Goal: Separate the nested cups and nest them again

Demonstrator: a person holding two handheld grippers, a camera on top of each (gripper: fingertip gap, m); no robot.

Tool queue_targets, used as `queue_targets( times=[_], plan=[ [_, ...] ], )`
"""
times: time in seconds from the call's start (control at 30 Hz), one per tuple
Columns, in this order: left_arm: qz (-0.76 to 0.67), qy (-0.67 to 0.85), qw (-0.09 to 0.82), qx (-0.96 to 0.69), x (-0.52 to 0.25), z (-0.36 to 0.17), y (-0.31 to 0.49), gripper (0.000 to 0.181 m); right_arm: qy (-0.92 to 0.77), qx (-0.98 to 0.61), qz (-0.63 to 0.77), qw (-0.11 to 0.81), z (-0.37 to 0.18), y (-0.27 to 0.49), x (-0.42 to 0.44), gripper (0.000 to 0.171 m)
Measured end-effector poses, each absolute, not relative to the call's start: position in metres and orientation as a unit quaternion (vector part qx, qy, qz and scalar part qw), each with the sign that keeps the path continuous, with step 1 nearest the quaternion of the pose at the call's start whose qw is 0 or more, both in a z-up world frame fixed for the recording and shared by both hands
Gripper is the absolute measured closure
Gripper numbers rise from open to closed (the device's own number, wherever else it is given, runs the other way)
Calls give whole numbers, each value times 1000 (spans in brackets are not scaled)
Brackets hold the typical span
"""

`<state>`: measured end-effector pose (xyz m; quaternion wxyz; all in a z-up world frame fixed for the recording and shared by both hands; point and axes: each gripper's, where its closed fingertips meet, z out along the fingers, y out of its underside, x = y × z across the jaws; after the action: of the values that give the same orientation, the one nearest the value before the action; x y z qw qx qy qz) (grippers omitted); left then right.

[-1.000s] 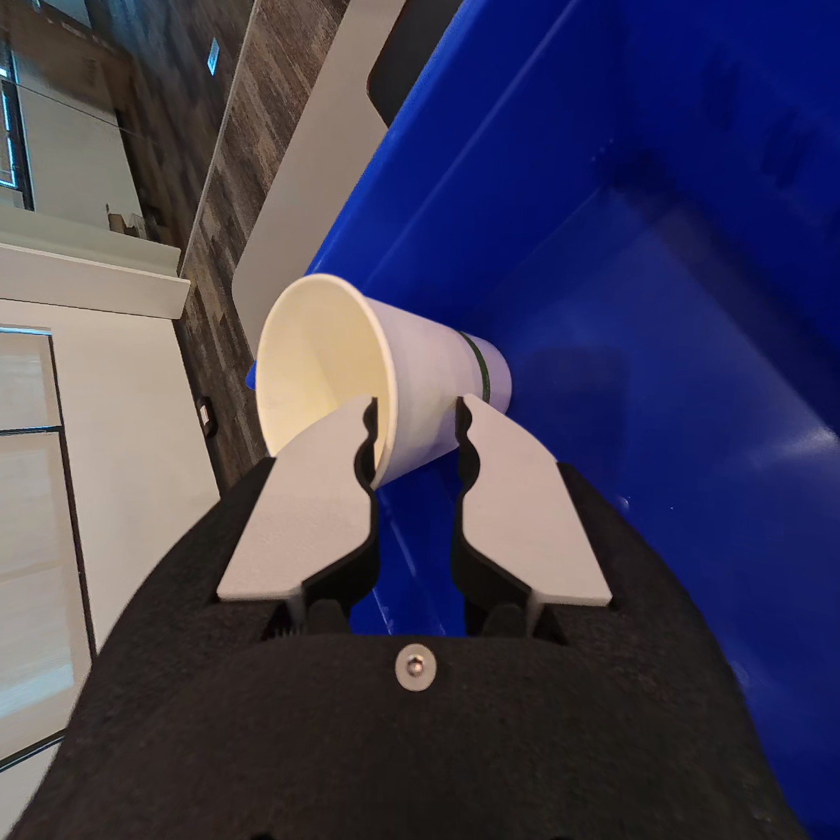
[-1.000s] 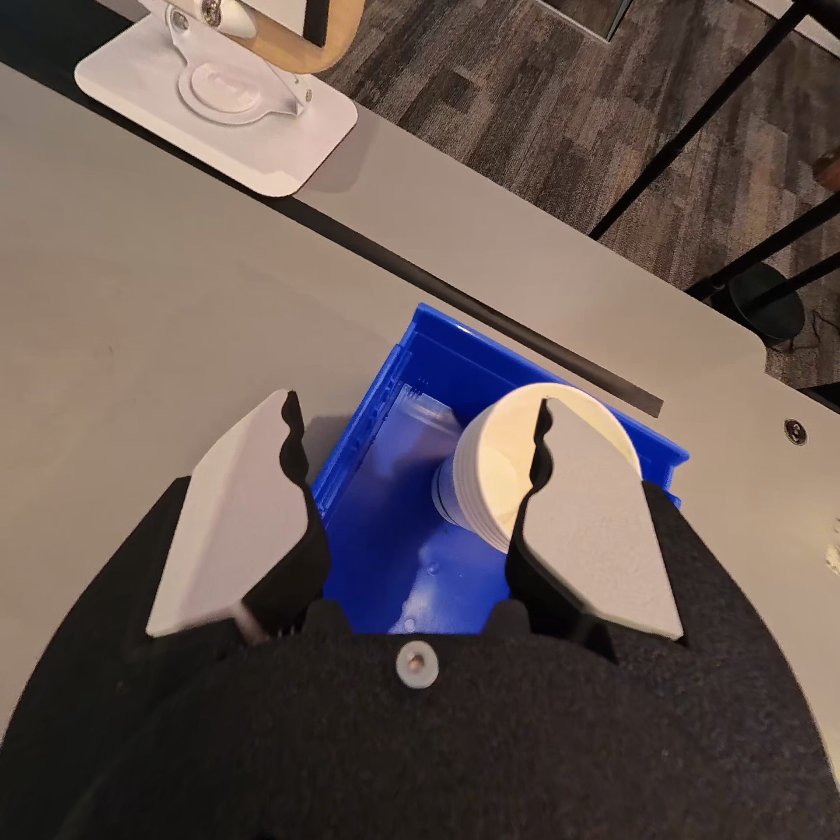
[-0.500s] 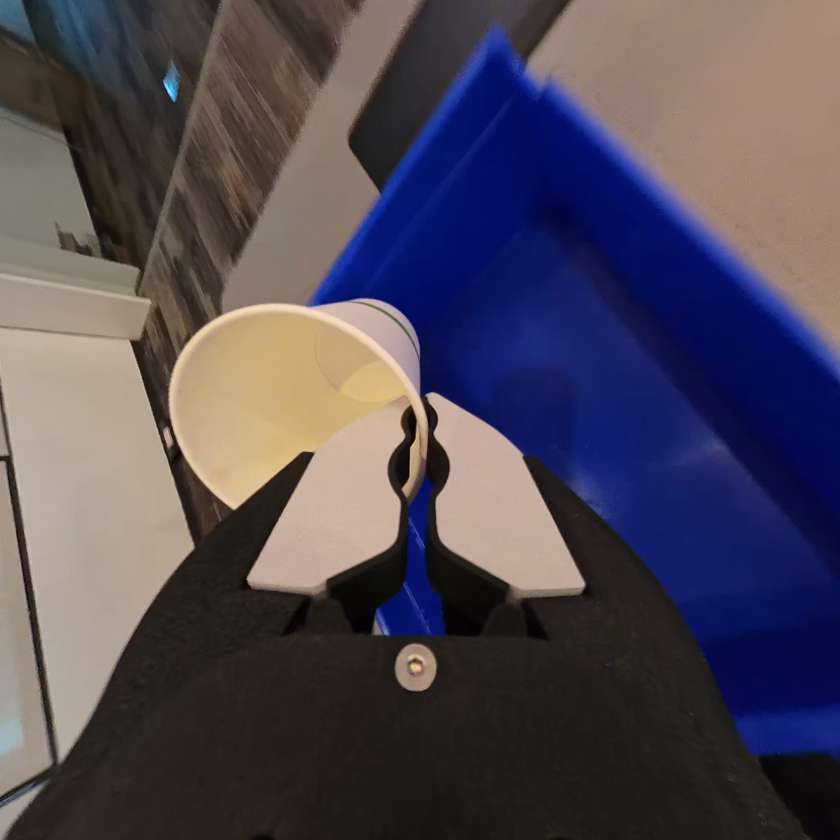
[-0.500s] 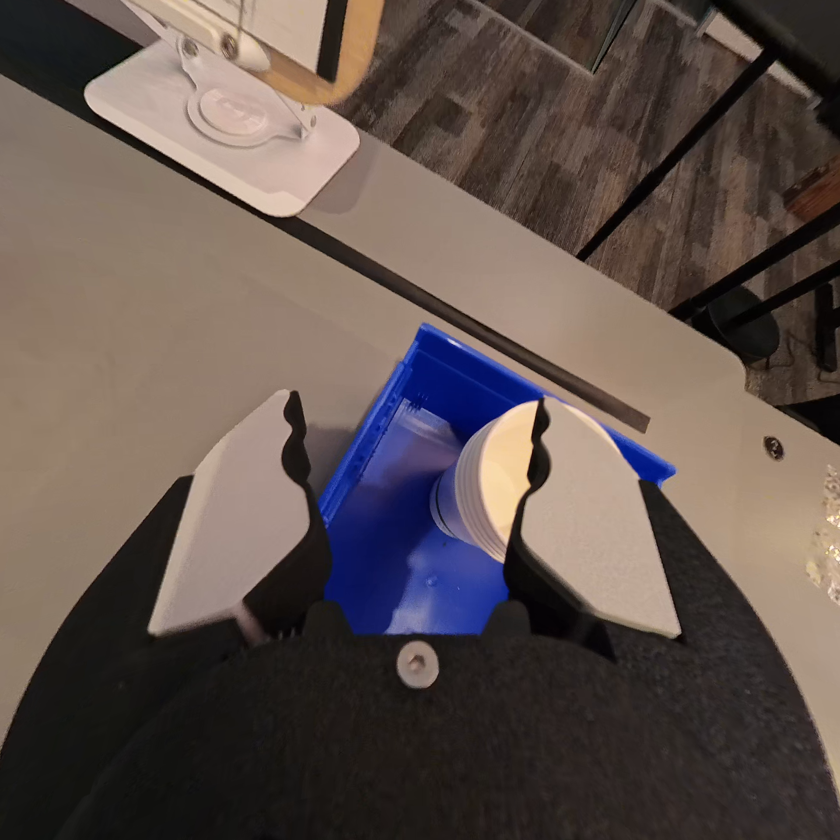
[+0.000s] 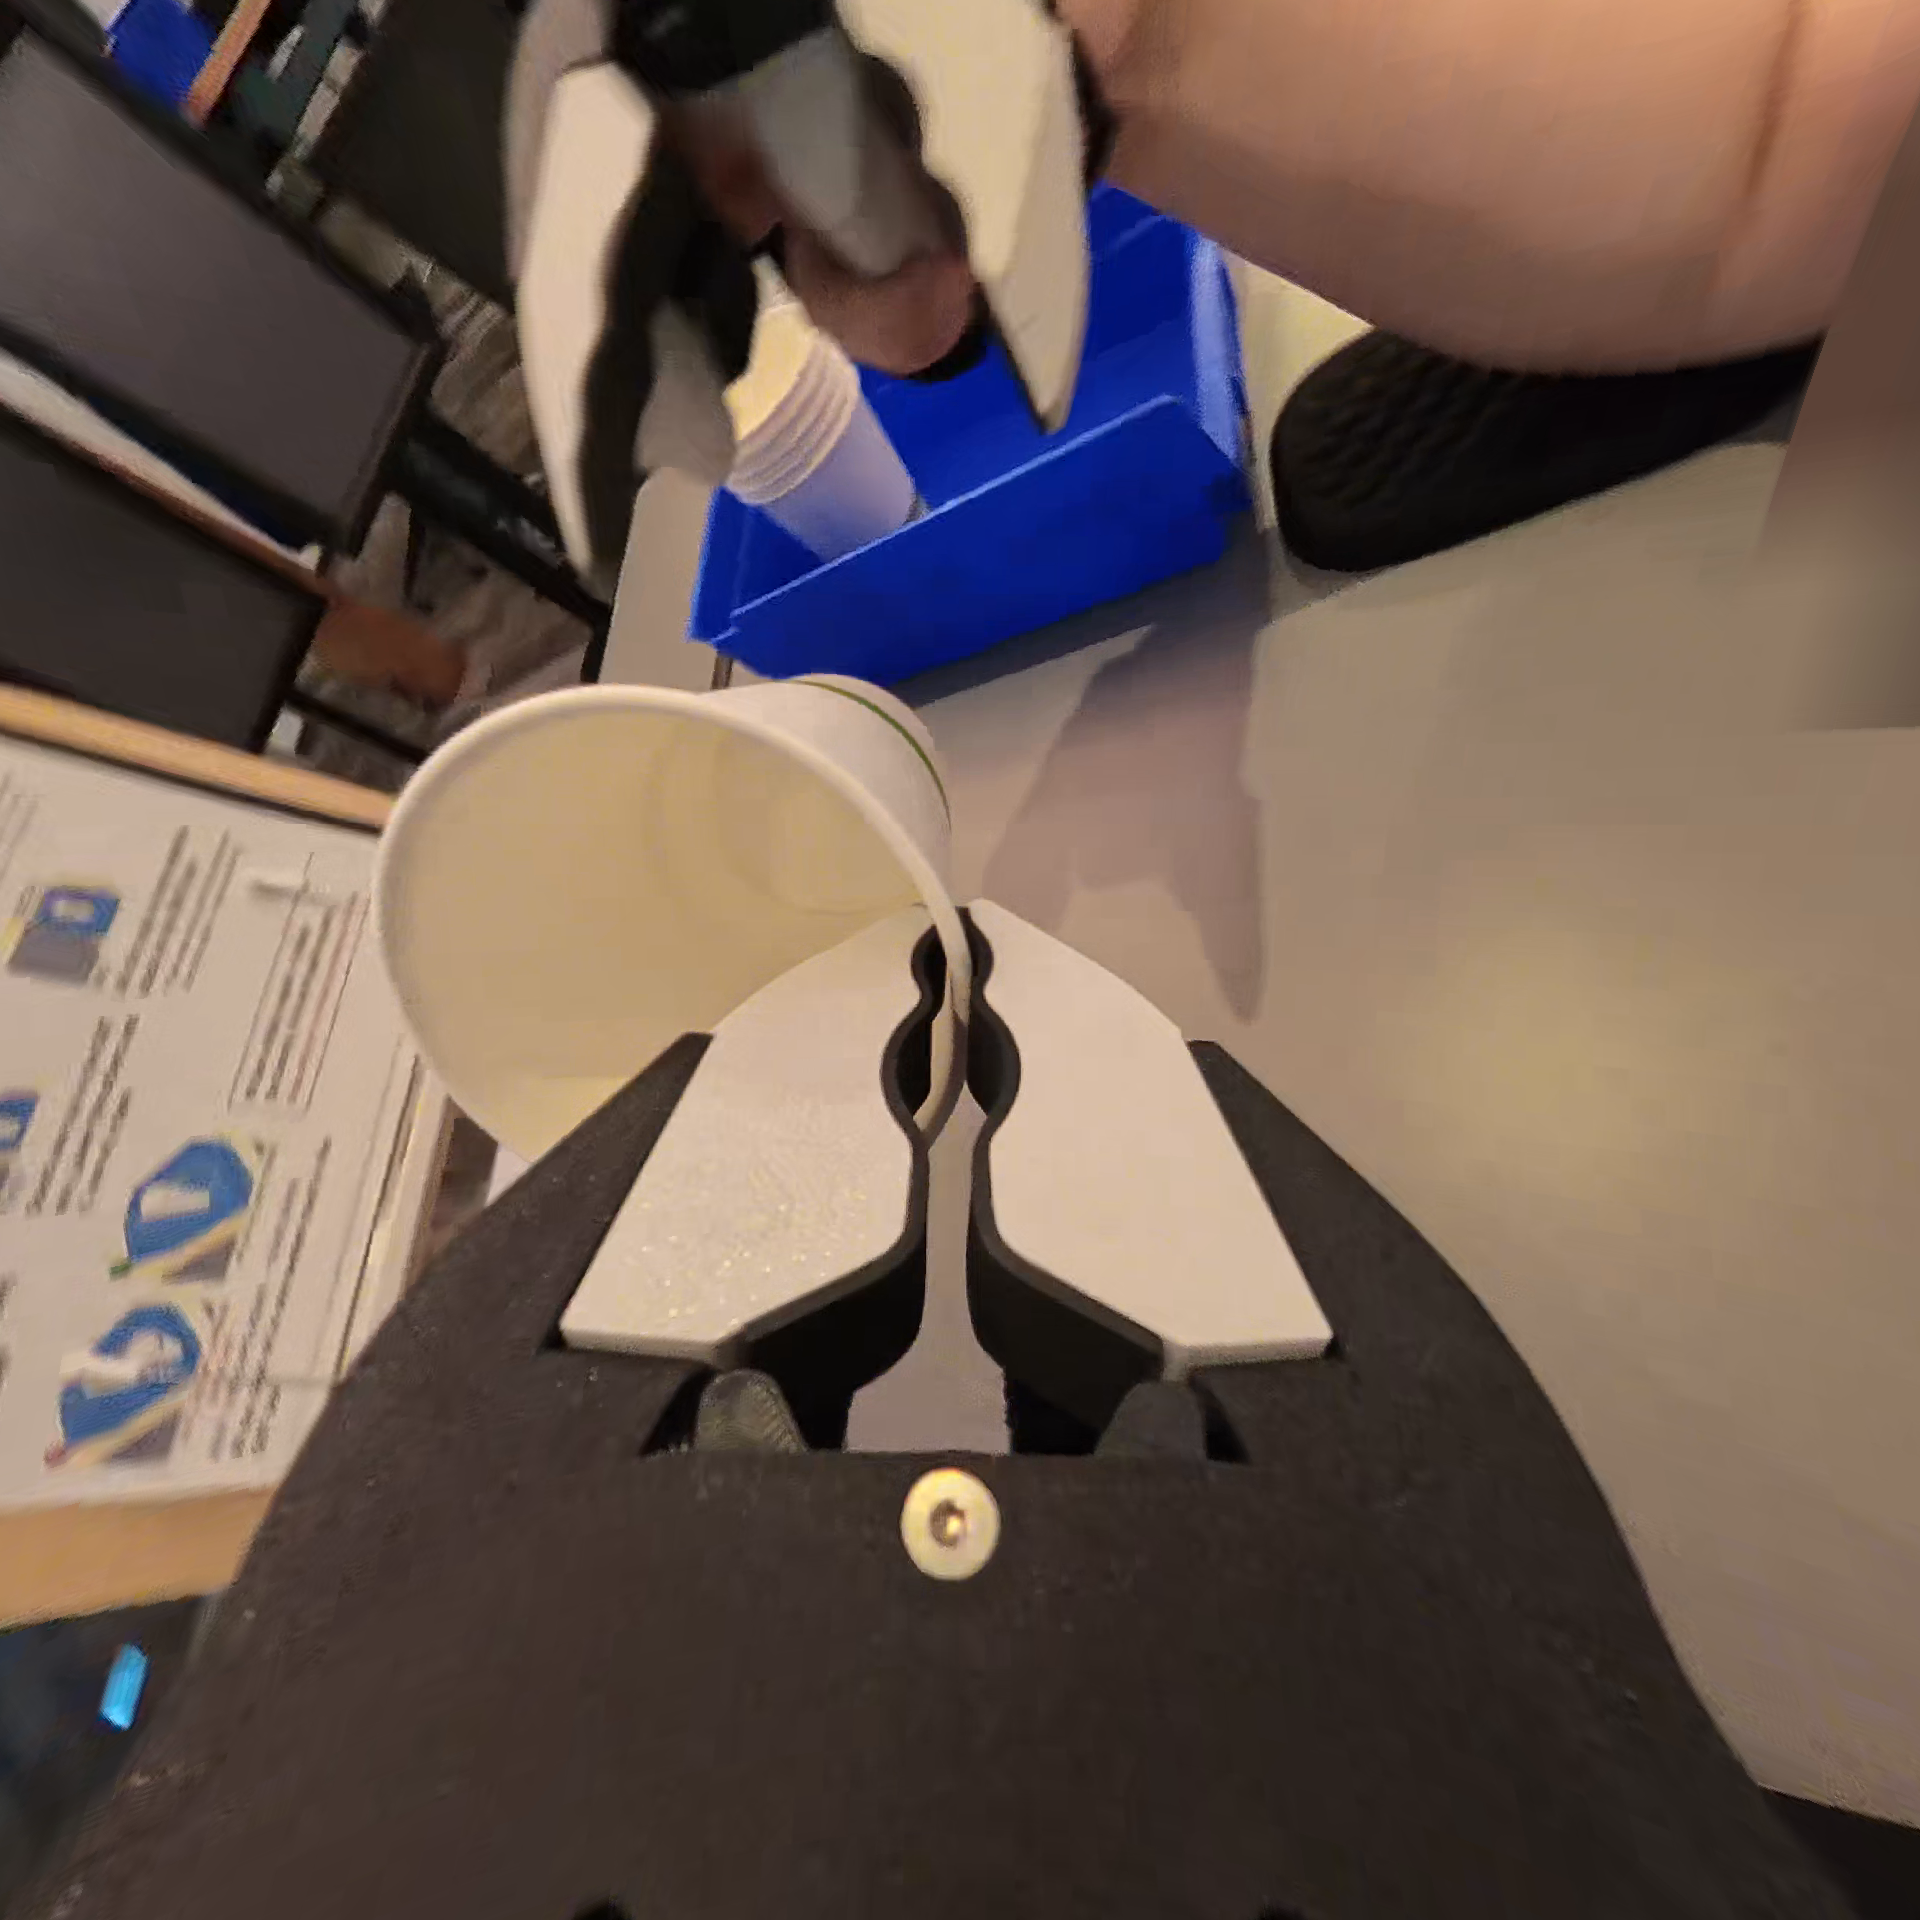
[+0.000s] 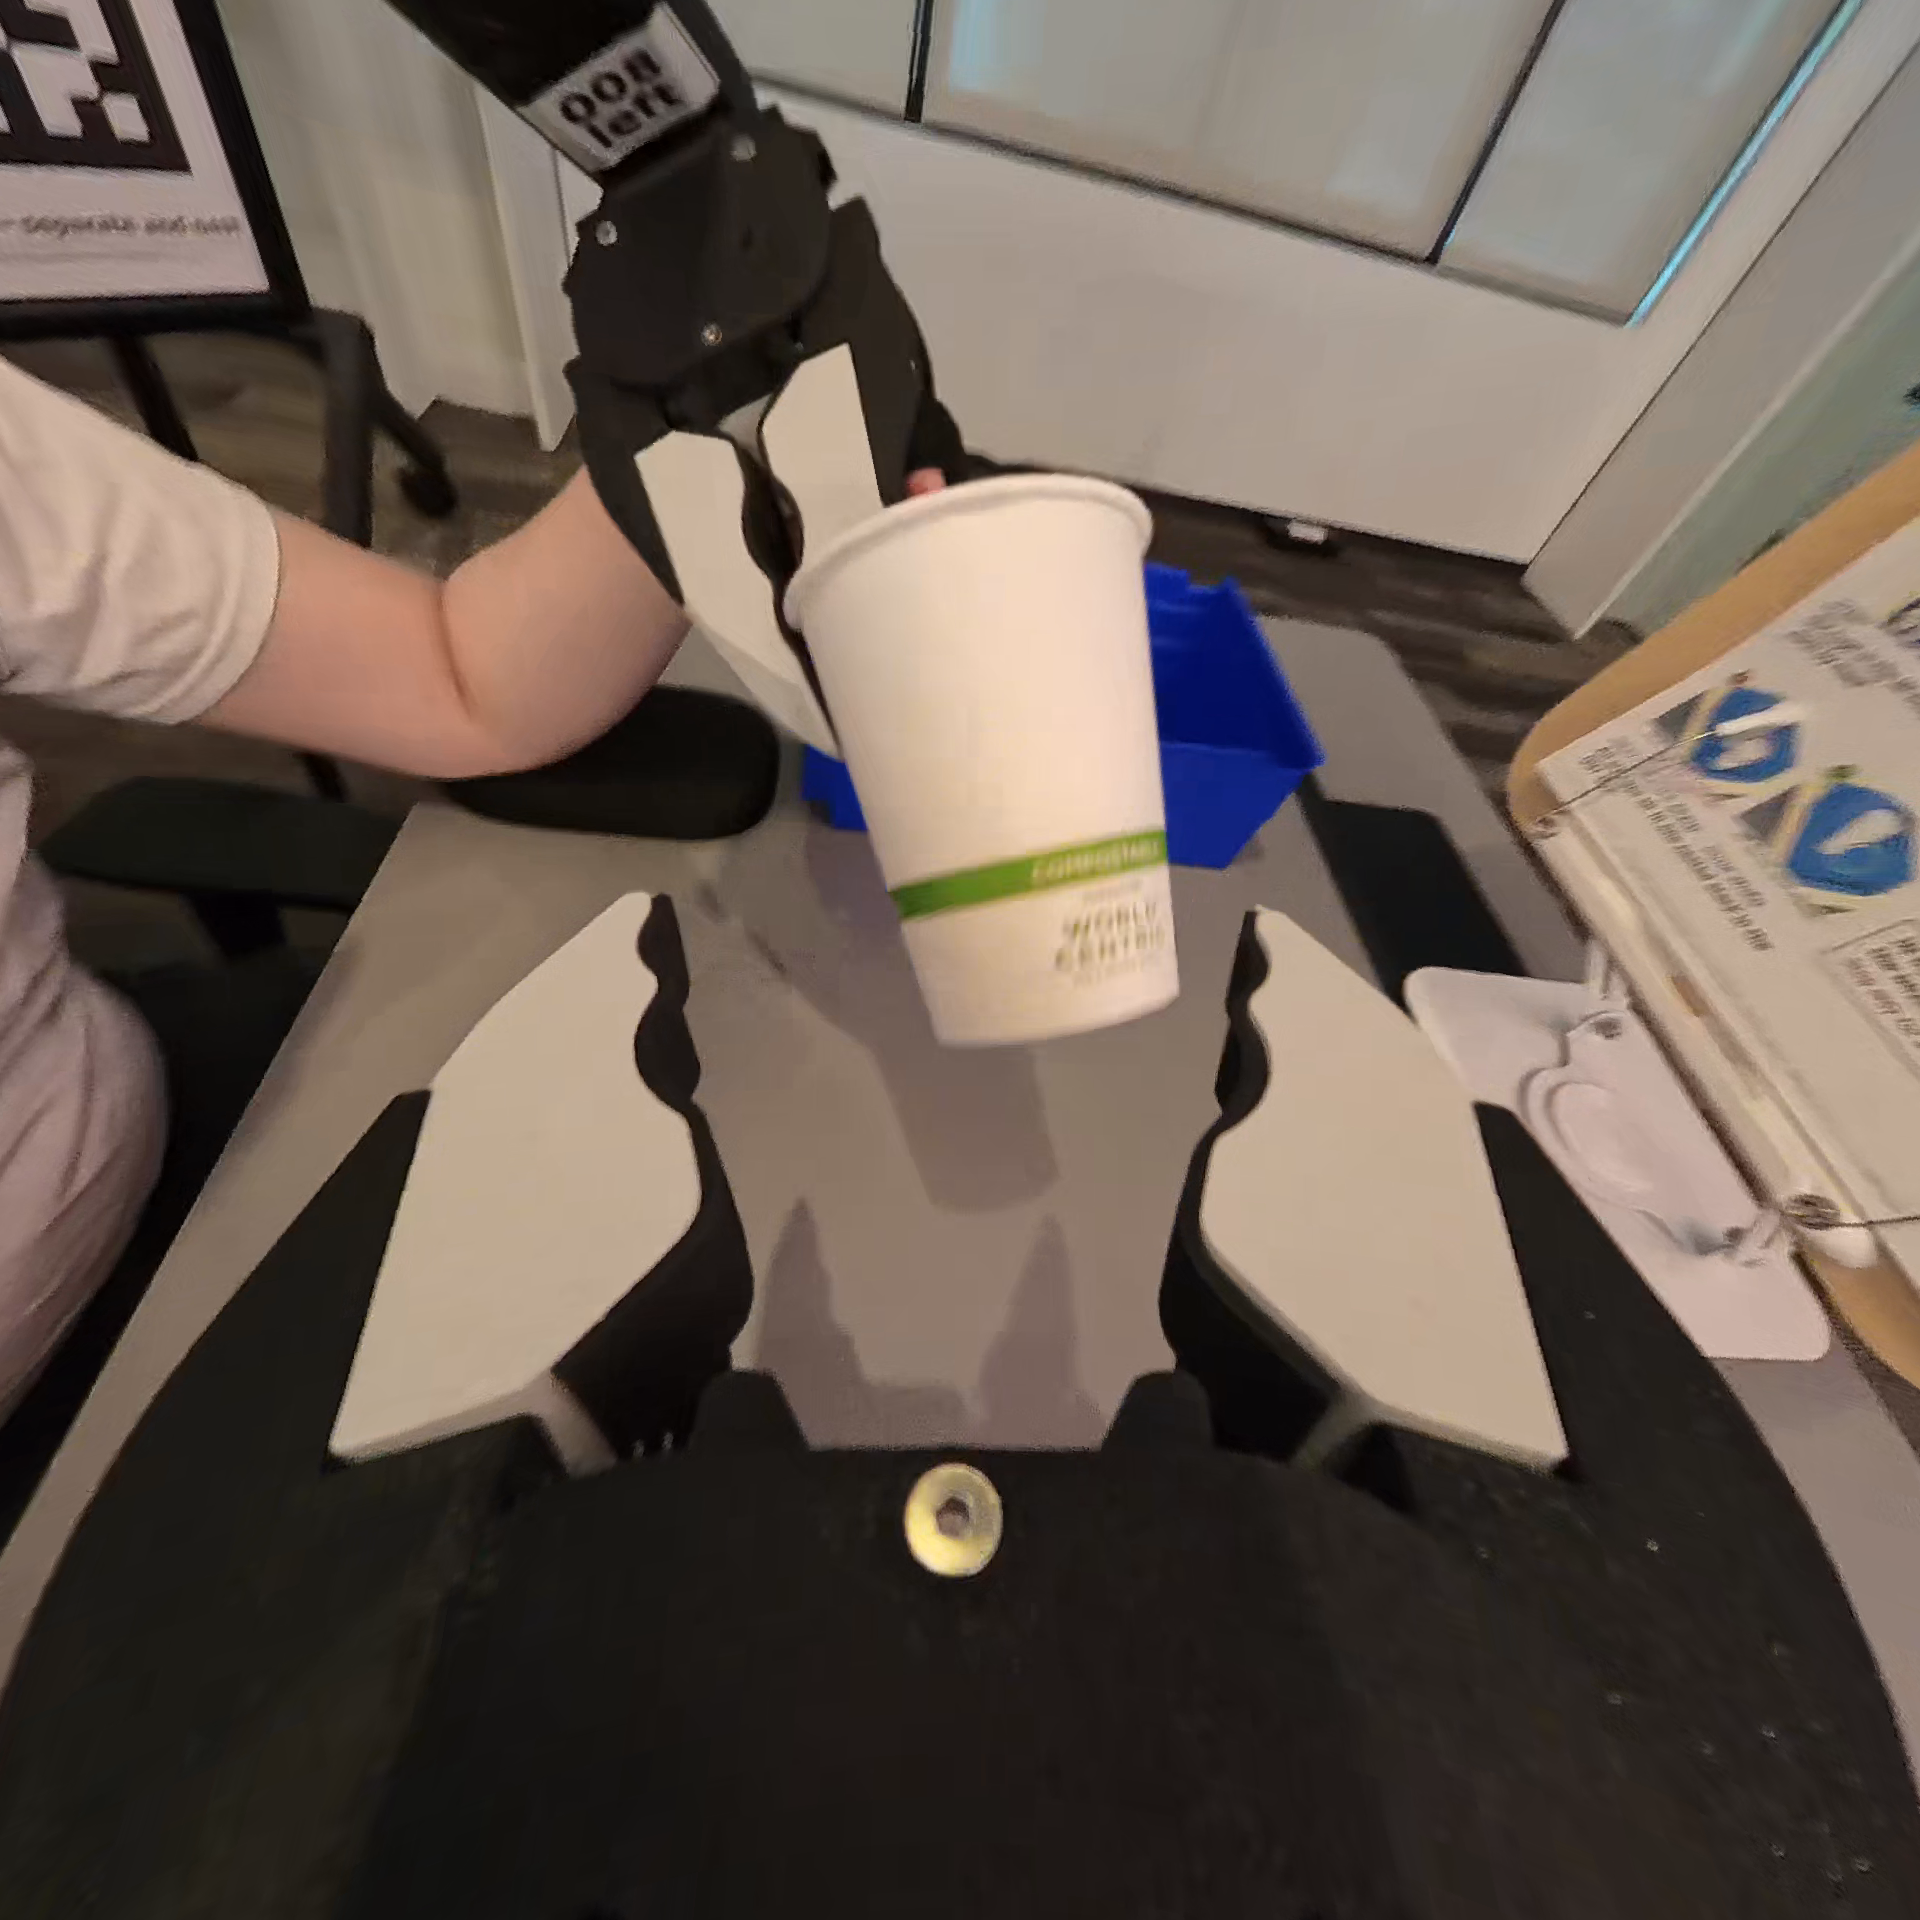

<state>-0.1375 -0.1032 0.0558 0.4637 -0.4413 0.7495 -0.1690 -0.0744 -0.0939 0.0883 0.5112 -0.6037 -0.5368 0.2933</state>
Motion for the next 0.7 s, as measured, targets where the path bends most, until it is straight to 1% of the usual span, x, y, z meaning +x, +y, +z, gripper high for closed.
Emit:
queue_targets(
  times=[0.2,0.33,0.4,0.53,0.7],
  plan=[
    [-180,788,420,-412,-115,33,-134,181,-569,-632,294,437,50,-94,-95,72],
    [-172,805,401,-402,-112,23,-143,181,-610,-625,321,366,27,-112,-107,76],
    [-169,812,397,-393,-110,20,-148,181,-622,-627,314,348,17,-115,-110,79],
    [-152,822,387,-389,-111,13,-150,180,-633,-631,311,323,6,-117,-113,79],
    [-147,818,389,-398,-110,13,-146,179,-629,-636,313,318,4,-114,-112,80]
  ],
)
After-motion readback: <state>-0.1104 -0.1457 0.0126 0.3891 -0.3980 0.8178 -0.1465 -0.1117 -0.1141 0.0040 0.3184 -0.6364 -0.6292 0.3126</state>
